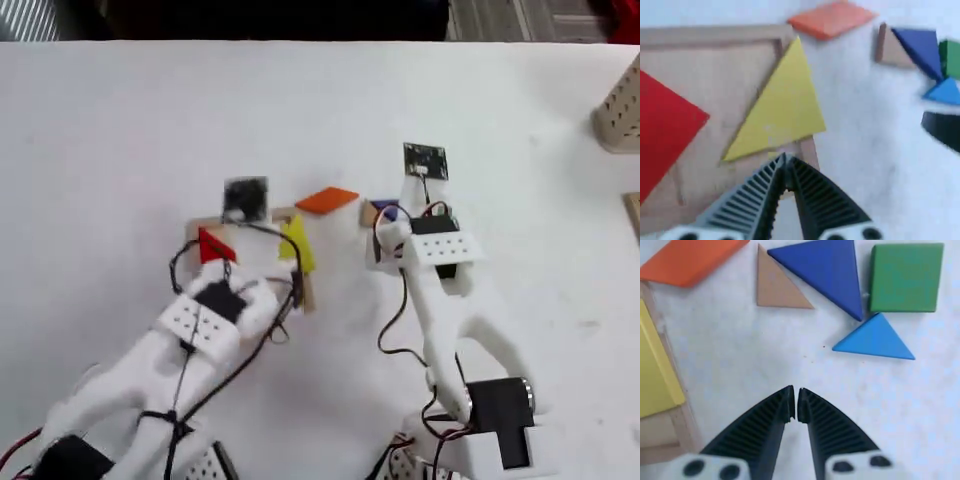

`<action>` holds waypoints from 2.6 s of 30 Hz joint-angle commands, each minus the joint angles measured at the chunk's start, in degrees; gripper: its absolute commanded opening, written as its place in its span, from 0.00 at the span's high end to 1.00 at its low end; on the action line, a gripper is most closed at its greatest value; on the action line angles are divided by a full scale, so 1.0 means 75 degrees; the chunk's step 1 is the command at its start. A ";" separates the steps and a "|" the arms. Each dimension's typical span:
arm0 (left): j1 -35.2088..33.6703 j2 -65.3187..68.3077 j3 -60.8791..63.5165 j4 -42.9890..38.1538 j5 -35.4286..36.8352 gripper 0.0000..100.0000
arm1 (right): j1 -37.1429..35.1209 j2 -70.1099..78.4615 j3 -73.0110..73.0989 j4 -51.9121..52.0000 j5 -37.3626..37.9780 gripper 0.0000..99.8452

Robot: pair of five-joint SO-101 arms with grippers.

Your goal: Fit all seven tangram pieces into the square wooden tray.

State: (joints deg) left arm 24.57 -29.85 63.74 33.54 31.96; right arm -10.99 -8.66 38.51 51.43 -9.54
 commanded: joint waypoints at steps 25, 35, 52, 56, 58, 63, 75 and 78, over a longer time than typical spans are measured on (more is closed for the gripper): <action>-0.0967 0.2549 -0.1032 -0.0633 -0.0574 0.98 | -0.0053 -0.0182 0.0000 -0.0135 0.0082 0.98; -0.1412 0.2702 -0.1418 -0.1242 -0.0621 0.97 | -0.0076 -0.0182 0.0000 -0.0135 0.0082 0.98; -0.1178 0.2725 -0.1735 -0.1289 -0.1114 0.97 | -0.0088 -0.0182 0.0000 -0.0135 0.0082 0.98; -0.0838 0.2643 -0.1747 -0.1289 -0.1055 0.97 | -0.0088 -0.0182 0.0000 -0.0135 0.0082 0.98; -0.0498 0.2596 -0.1911 -0.1278 -0.0938 0.98 | -0.0088 -0.0182 0.0000 -0.0135 0.0082 0.98; 0.0006 0.2866 -0.2567 -0.1664 0.0012 0.97 | -0.0029 -0.0182 0.0000 -0.0135 0.0082 0.98; -0.0006 0.5433 -0.4642 -0.1137 0.0141 0.97 | -0.0041 -0.0193 0.0000 -0.0135 0.0082 0.98; -0.0006 0.5445 -0.4583 -0.1067 -0.0117 0.97 | -0.0029 -0.0193 0.0000 -0.0135 0.0082 0.98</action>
State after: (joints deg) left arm 23.87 11.30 31.82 24.92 32.48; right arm -10.99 -8.66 38.51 51.34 -9.54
